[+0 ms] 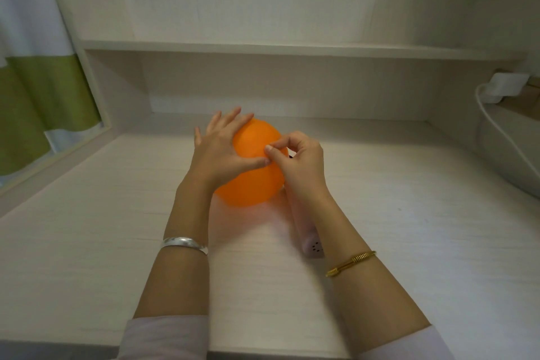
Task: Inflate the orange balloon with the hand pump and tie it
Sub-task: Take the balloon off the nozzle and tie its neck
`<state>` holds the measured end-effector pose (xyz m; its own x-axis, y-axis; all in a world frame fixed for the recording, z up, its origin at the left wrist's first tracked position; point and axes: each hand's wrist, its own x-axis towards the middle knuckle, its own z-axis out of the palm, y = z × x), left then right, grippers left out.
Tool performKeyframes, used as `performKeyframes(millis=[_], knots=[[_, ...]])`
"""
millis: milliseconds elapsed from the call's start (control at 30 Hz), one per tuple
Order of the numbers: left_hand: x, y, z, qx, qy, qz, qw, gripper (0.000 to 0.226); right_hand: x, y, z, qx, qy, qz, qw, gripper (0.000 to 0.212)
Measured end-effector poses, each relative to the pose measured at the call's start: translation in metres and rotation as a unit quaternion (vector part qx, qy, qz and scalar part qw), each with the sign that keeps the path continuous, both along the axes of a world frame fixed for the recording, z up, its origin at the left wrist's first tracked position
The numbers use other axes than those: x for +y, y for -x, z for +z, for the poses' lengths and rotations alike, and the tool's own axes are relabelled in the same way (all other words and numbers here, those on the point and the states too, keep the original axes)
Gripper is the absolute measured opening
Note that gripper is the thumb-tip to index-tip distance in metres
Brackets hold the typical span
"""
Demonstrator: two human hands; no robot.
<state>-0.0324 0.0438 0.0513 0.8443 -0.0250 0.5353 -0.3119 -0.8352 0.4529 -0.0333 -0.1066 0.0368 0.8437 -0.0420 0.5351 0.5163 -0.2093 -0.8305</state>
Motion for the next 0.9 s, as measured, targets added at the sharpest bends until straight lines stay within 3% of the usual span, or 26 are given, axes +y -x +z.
performKeyframes(millis=[133, 267, 433, 567, 667, 900], knots=[[0.006, -0.001, -0.006, 0.089, 0.043, 0.032, 0.995, 0.113, 0.002, 0.004, -0.001, -0.049, 0.067, -0.050, 0.995, 0.007], [0.005, 0.001, -0.010, 0.092, 0.098, -0.005, 0.991, 0.114, 0.006, 0.008, -0.003, -0.058, 0.107, -0.073, 0.990, 0.006], [0.006, 0.003, -0.011, 0.099, 0.105, -0.008, 0.990, 0.113, 0.005, 0.007, -0.004, -0.063, 0.107, -0.063, 0.990, 0.029], [0.004, 0.006, -0.011, 0.092, 0.102, -0.021, 0.990, 0.116, -0.001, 0.002, -0.003, 0.028, 0.050, -0.017, 0.998, 0.054], [0.004, 0.008, -0.012, 0.089, 0.092, -0.027, 0.991, 0.120, -0.004, -0.005, -0.002, 0.113, 0.067, 0.008, 0.991, 0.049], [0.001, 0.009, -0.018, 0.065, 0.060, -0.036, 0.995, 0.129, -0.006, -0.008, -0.004, 0.114, 0.039, 0.017, 0.993, 0.042]])
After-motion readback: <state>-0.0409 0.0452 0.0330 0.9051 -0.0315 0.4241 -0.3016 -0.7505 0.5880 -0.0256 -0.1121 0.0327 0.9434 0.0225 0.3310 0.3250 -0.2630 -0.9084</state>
